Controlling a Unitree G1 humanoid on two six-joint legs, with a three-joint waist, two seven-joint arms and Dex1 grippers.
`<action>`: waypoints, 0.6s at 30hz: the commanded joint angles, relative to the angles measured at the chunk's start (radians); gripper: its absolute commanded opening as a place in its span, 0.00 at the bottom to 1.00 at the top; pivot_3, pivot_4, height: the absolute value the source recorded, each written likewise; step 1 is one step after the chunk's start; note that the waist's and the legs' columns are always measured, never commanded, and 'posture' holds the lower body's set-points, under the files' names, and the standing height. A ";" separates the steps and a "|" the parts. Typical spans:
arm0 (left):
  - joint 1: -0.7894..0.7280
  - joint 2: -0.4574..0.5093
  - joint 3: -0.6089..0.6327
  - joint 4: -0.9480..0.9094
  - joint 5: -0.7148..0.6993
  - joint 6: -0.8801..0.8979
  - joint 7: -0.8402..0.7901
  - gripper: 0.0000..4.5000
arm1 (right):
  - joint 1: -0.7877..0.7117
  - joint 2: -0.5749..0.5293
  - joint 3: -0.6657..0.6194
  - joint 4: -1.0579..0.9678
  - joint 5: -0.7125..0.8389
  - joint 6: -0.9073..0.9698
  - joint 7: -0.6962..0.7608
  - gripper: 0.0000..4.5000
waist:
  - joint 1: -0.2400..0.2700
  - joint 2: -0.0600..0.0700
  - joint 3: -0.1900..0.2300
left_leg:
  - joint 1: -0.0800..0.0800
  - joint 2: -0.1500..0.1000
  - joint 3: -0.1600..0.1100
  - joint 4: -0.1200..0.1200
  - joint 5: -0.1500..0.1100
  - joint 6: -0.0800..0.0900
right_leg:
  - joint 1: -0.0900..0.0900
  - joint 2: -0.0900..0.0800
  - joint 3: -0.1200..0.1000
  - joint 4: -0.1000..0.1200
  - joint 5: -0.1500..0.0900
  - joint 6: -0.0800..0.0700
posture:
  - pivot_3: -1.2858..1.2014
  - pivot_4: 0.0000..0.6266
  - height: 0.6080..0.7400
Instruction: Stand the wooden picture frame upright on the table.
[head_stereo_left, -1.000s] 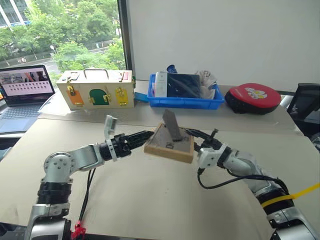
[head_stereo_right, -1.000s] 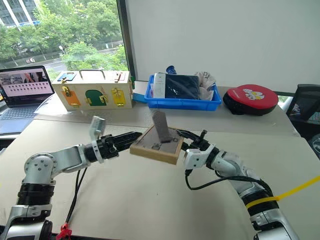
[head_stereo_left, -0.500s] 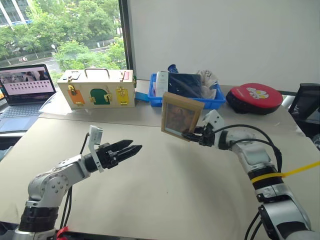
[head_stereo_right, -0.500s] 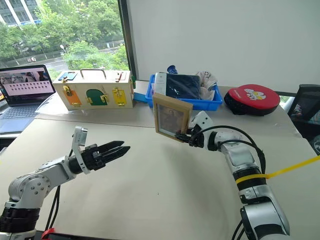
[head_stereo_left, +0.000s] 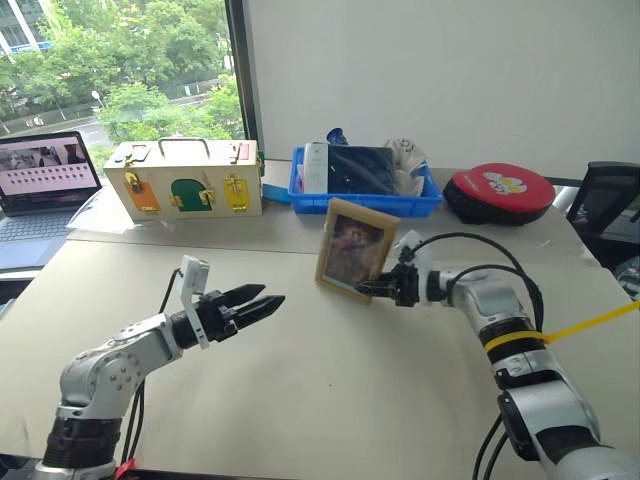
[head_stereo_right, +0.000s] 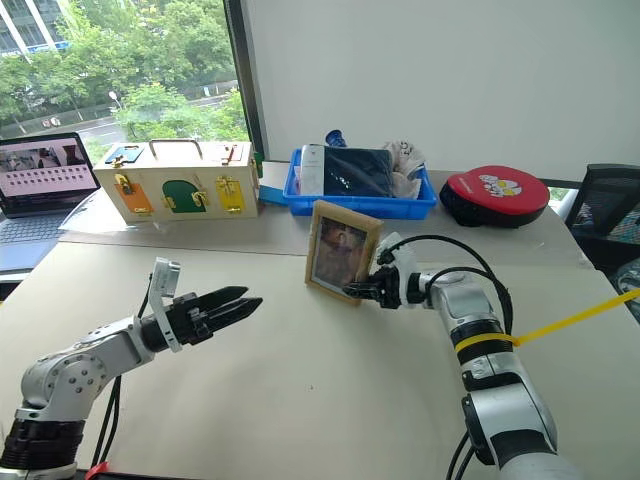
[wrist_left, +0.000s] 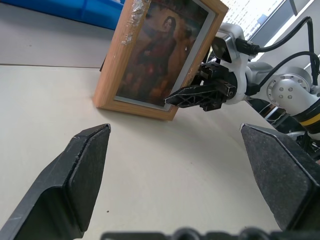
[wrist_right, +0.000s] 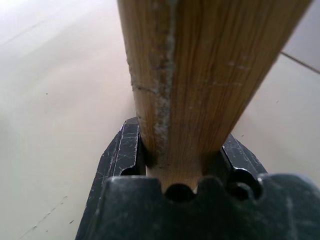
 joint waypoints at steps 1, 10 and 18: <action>-0.005 -0.004 0.012 -0.015 0.006 0.000 -0.012 1.00 | -0.020 -0.007 -0.001 -0.022 0.037 0.125 0.070 0.28 | -0.002 0.000 0.000 | 0.000 0.000 0.000 0.000 0.000 0.000 | 0.000 0.000 0.000 0.000 0.000 0.000 | 0.52 0.24 0.89; -0.006 -0.009 0.005 -0.010 0.041 0.002 -0.011 1.00 | 0.024 0.004 0.019 -0.078 0.030 0.144 0.100 0.28 | 0.001 0.000 0.000 | 0.000 0.000 0.000 0.001 0.000 0.000 | 0.000 0.000 0.000 0.000 0.000 0.000 | 0.52 0.24 0.89; -0.010 -0.002 0.002 0.002 0.076 -0.003 -0.032 1.00 | 0.080 -0.008 0.008 -0.221 0.074 0.214 0.114 0.28 | -0.003 0.000 0.000 | 0.000 0.000 0.000 0.000 0.000 0.000 | 0.000 0.000 0.000 0.001 0.000 0.000 | 0.52 0.24 0.89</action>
